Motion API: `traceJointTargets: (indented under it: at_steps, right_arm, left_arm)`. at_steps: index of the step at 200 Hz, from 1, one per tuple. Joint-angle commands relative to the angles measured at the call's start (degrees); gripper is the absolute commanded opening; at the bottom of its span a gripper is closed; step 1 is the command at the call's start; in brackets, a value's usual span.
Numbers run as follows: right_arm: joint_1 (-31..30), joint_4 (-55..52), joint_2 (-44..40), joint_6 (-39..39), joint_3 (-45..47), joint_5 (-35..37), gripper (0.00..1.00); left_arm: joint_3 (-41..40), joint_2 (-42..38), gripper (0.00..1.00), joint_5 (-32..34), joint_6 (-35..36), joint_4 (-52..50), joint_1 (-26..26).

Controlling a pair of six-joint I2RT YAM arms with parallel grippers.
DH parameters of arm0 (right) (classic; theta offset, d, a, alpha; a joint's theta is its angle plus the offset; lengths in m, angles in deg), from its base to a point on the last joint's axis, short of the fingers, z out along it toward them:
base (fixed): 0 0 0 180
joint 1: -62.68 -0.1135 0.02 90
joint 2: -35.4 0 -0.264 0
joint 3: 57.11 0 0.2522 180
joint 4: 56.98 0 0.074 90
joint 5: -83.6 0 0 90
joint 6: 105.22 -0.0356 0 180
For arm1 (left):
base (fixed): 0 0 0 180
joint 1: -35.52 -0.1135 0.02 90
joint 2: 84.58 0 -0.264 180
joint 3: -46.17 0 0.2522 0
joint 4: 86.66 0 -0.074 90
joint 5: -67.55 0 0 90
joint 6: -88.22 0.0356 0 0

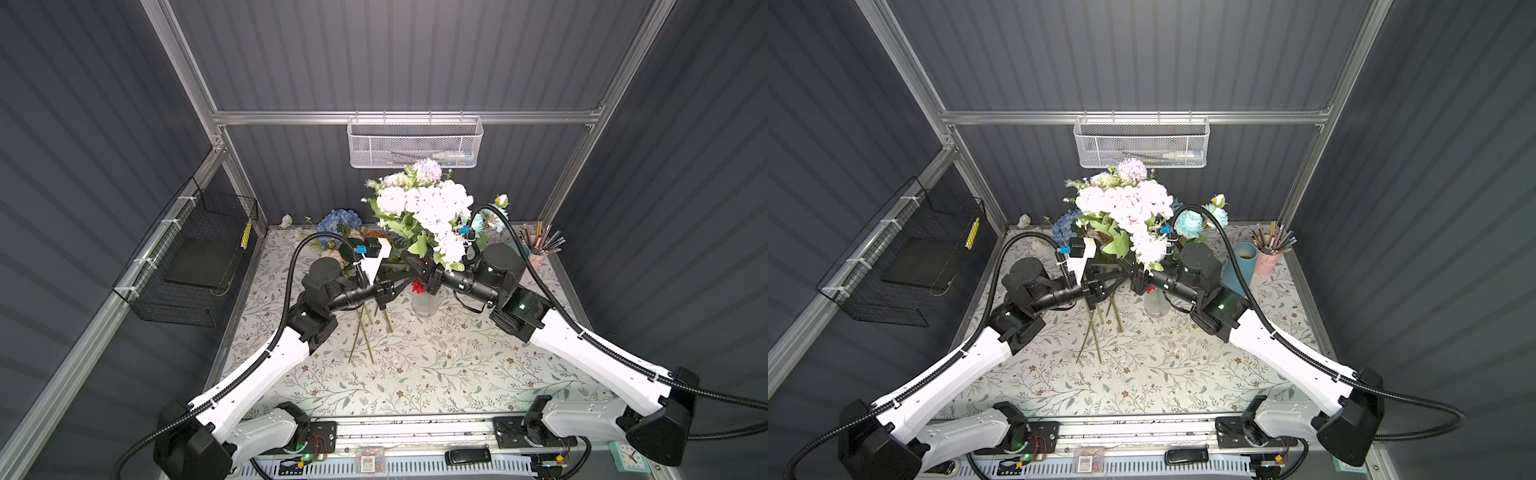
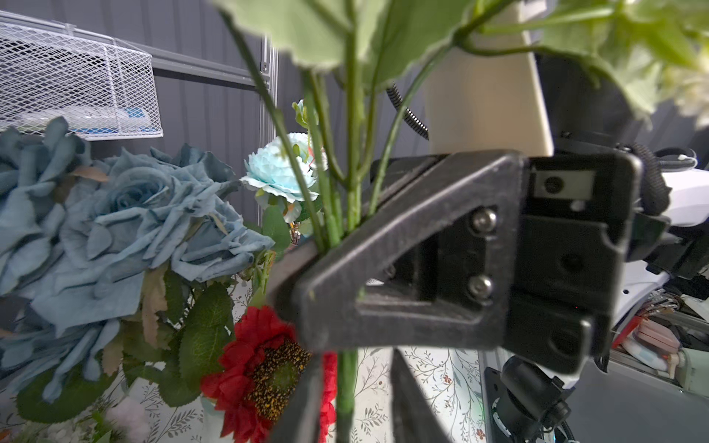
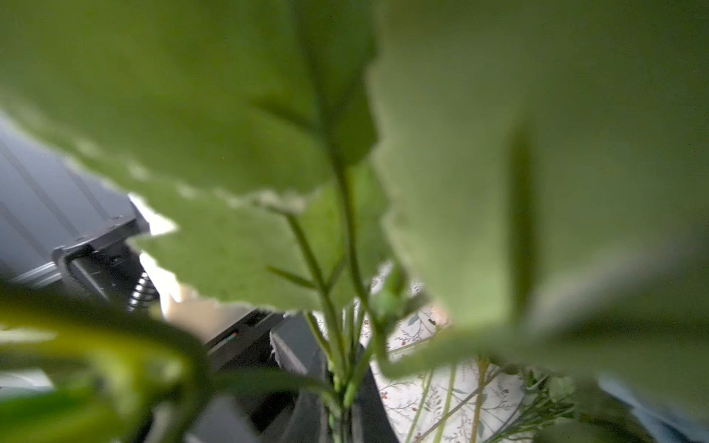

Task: Arrange flowers in a vase
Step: Pass the flowers.

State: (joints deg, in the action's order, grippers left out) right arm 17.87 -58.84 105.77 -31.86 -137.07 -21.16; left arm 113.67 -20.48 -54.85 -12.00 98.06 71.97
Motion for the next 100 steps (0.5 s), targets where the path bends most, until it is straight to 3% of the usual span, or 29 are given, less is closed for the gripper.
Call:
traceJointTargets:
  at_steps: [1,60,76,100]
  right_arm:
    - [1.1,0.9,-2.8,0.4,1.2,2.4,0.00]
    - [2.9,-6.2,-15.5,5.4,6.0,10.6,0.00]
    - [3.1,-8.2,-18.9,6.2,7.7,13.9,0.00]
    - [3.7,-10.8,-23.3,7.4,10.4,19.7,0.00]
  left_arm:
    - [-0.3,-2.8,1.00,5.3,-0.4,1.1,0.5]
    - [-12.6,-10.2,1.00,36.0,-1.6,-8.3,0.5]
    - [-15.3,-8.3,1.00,38.3,-3.7,-9.2,0.5]
    - [-20.1,-2.9,1.00,34.9,-8.1,-1.8,0.6]
